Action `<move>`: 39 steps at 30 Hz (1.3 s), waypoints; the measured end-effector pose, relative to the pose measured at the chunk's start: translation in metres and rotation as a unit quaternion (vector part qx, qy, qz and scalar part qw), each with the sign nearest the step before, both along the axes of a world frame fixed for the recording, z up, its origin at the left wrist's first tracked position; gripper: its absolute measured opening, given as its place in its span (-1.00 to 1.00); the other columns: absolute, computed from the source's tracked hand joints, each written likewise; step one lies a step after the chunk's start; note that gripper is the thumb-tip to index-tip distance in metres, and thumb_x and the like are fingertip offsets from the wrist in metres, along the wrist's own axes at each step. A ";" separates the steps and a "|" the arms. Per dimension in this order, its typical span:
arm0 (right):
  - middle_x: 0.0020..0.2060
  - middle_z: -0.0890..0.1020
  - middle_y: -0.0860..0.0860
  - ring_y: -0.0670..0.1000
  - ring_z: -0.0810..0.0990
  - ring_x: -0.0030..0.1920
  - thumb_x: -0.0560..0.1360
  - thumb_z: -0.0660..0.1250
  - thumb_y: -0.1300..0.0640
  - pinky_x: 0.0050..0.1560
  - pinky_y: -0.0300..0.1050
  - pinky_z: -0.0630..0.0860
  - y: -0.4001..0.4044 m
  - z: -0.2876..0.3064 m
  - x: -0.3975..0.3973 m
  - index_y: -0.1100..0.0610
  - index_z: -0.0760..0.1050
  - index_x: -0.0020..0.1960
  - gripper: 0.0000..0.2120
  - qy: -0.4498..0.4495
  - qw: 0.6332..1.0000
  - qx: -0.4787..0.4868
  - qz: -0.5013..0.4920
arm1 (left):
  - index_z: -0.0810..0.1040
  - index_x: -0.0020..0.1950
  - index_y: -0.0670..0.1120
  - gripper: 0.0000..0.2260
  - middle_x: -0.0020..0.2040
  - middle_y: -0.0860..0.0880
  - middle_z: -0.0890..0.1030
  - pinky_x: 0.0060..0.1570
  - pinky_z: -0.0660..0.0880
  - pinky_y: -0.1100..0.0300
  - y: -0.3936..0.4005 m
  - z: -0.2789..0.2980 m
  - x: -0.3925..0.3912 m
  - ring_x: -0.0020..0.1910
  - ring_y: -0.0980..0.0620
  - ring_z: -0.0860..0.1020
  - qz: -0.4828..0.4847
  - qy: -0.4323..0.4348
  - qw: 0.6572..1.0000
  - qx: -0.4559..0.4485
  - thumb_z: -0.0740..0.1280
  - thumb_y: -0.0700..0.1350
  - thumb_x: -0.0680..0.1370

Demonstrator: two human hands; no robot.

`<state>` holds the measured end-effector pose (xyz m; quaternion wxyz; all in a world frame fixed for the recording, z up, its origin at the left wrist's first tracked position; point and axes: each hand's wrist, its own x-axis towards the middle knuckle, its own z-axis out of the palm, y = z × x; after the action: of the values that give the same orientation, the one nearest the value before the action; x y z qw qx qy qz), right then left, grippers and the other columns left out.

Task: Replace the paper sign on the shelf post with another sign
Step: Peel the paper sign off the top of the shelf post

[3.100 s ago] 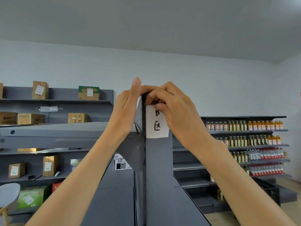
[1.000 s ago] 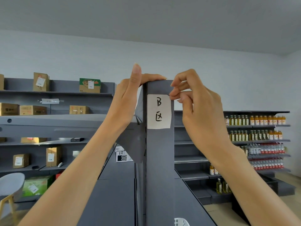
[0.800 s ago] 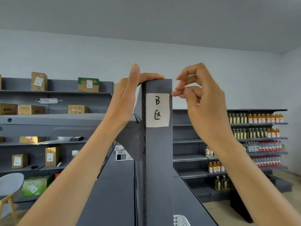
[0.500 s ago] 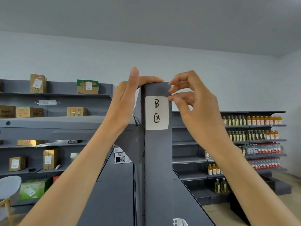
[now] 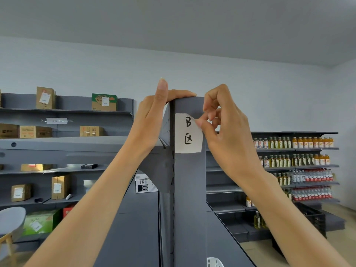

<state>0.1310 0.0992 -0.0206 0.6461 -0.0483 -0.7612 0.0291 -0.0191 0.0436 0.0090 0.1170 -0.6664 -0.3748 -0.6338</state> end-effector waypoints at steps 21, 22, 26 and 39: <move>-0.30 0.39 0.14 0.07 0.31 -0.29 0.47 0.28 0.51 -0.28 -0.45 0.35 -0.017 -0.019 0.018 0.00 0.22 -0.05 -0.56 -0.145 0.989 0.002 0.036 | 0.70 0.11 -0.12 -0.46 0.08 -0.02 0.72 0.33 0.44 0.07 -0.005 -0.002 0.011 0.17 0.11 0.63 0.049 -0.017 0.998 0.020 -0.08 0.01 0.72; -0.30 0.39 0.17 0.09 0.31 -0.29 0.46 0.27 0.53 -0.27 -0.48 0.36 -0.016 -0.020 0.020 -0.01 0.22 -0.06 -0.54 -0.152 0.988 -0.002 0.039 | 0.71 0.09 -0.12 -0.46 0.06 -0.03 0.73 0.32 0.46 0.06 -0.004 -0.002 0.012 0.14 0.10 0.64 0.047 -0.024 0.998 0.023 -0.08 0.01 0.72; -0.30 0.37 0.18 0.12 0.31 -0.29 0.45 0.24 0.56 -0.21 -0.58 0.39 -0.021 -0.022 0.028 -0.02 0.21 -0.06 -0.51 -0.166 0.984 -0.017 0.059 | 0.71 0.07 -0.13 -0.44 0.05 -0.03 0.73 0.29 0.48 0.07 -0.004 -0.002 0.015 0.11 0.09 0.65 0.045 -0.043 0.998 0.024 -0.08 0.03 0.71; -0.26 0.38 0.22 0.14 0.32 -0.26 0.44 0.19 0.58 -0.17 -0.62 0.40 -0.029 -0.035 0.049 0.00 0.23 -0.03 -0.53 -0.220 0.973 -0.034 0.065 | 0.73 -0.02 -0.15 -0.38 0.00 -0.06 0.74 0.26 0.50 0.09 -0.003 -0.001 0.028 0.09 0.04 0.66 0.041 -0.109 0.993 0.025 -0.10 0.05 0.71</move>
<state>0.1797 0.0701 -0.0559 0.4576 -0.0264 -0.8847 0.0854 0.0088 0.0404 0.0081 0.1177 -0.5742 -0.3960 -0.7069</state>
